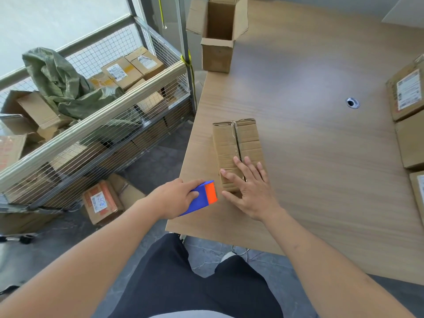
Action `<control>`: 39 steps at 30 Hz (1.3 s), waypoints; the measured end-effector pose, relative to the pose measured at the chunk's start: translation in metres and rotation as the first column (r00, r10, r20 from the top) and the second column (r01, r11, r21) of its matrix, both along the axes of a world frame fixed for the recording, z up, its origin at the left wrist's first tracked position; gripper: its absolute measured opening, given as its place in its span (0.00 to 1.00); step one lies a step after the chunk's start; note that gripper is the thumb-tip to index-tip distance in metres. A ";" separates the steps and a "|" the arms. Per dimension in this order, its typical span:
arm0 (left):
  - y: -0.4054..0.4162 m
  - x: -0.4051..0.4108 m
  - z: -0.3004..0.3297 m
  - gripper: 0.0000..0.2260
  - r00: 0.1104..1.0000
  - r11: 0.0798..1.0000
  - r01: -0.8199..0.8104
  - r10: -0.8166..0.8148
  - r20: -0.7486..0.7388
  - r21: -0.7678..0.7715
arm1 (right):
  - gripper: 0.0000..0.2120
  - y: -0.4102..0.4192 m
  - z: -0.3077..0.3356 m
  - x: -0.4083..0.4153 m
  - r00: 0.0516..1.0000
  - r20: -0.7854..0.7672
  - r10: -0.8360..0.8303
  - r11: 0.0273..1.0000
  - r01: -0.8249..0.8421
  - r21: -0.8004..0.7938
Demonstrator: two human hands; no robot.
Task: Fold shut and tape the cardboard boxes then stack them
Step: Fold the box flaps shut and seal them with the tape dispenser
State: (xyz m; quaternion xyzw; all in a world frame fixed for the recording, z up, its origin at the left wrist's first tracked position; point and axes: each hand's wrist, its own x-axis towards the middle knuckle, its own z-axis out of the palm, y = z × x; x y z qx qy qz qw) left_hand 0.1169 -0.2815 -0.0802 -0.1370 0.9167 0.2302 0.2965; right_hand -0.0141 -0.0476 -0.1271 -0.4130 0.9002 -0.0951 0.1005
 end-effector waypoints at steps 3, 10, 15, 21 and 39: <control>0.021 -0.015 0.008 0.16 0.998 0.998 0.044 -0.041 0.046 -0.050 | 0.26 -0.013 0.001 0.013 0.996 0.027 -0.089 0.995 0.090 -0.038; 0.004 -0.025 0.010 0.10 0.997 0.995 -0.022 0.029 0.073 -0.095 | 0.26 -0.030 0.007 0.021 0.989 -0.001 -0.148 0.988 0.148 0.040; -0.020 -0.016 0.013 0.20 0.996 0.995 -0.085 0.085 0.001 0.059 | 0.36 -0.036 0.018 0.015 0.990 0.020 -0.140 0.981 0.136 0.140; -0.056 -0.011 0.034 0.28 0.982 0.975 -0.057 0.094 -0.166 0.217 | 0.44 -0.009 0.039 -0.014 0.998 -0.051 -0.042 0.968 0.053 0.244; -0.111 -0.012 0.050 0.31 0.919 0.925 0.142 0.009 -0.394 0.353 | 0.53 -0.083 0.029 0.015 0.860 0.092 -0.502 0.835 0.454 0.311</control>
